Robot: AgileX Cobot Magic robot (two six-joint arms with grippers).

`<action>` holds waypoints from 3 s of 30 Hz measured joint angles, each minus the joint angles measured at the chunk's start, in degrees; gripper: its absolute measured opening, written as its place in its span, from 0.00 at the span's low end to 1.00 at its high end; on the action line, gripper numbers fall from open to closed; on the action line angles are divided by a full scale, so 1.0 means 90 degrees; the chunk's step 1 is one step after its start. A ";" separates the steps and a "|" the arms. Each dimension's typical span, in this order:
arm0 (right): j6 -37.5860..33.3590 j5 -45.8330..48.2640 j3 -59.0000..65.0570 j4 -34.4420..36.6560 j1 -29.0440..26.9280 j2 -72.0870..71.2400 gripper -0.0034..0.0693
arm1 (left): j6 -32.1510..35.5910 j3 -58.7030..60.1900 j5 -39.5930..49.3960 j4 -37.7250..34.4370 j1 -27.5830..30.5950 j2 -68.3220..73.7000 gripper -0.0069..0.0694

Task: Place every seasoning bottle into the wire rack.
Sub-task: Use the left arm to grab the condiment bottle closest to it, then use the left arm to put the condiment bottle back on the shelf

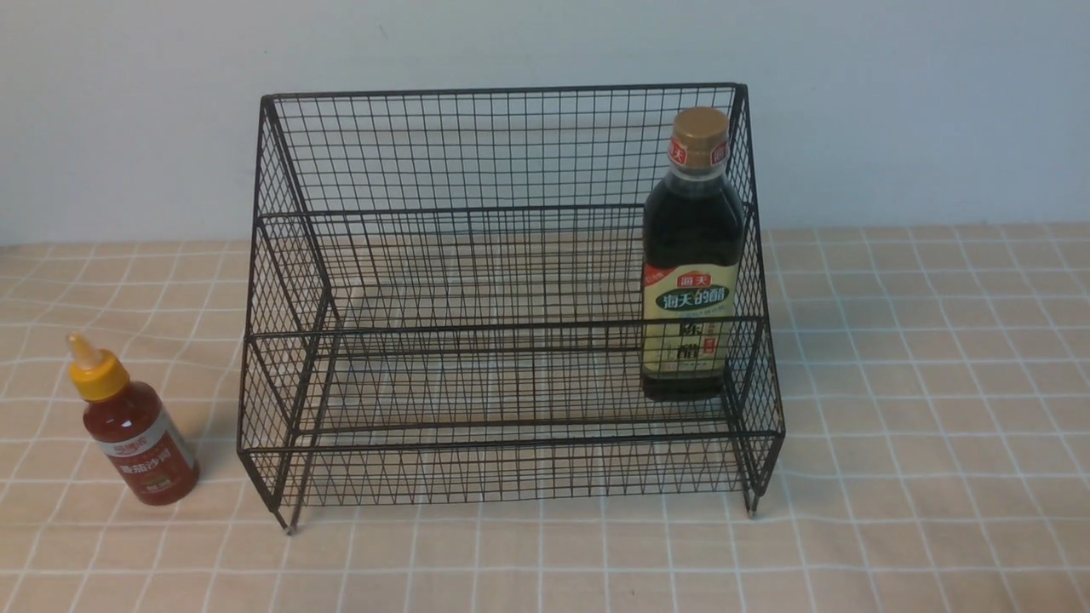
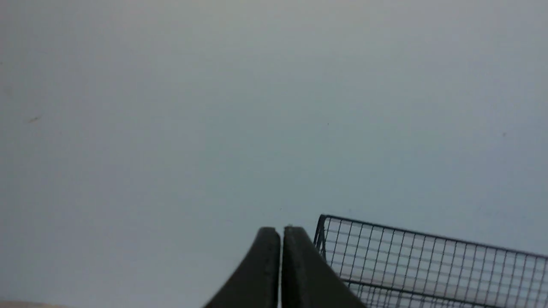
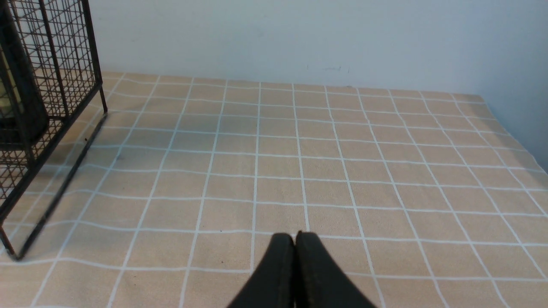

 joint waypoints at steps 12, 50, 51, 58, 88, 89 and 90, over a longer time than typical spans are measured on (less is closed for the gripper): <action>0.0000 0.0000 0.0000 0.0000 0.0000 0.0000 0.03 | 0.0414 -0.0745 -0.1151 -0.0031 0.0000 0.4026 0.37; 0.0000 0.0000 0.0000 0.0000 0.0000 0.0000 0.03 | 0.0686 -0.2115 -0.2500 -0.0852 0.0000 0.8064 0.44; 0.0000 0.0000 0.0000 0.0000 0.0000 0.0000 0.03 | 0.0708 -0.2115 -0.2475 -0.0852 0.0000 0.8017 0.44; -0.0101 0.0000 0.0000 0.0000 0.0000 0.0000 0.03 | 0.2038 -0.2701 -0.0669 -0.0853 0.0000 0.6007 0.44; -0.0106 0.0000 0.0000 0.0000 0.0000 0.0000 0.03 | 0.2036 -0.3685 0.0827 -0.0751 -0.2129 0.5960 0.44; -0.0106 0.0000 0.0000 0.0000 0.0000 0.0000 0.03 | 0.2050 -0.3685 0.0605 -0.0766 -0.2155 0.6243 0.44; -0.0106 0.0000 0.0000 0.0000 0.0000 0.0000 0.03 | 0.2050 -0.3685 0.0558 -0.0773 -0.2155 0.6311 0.44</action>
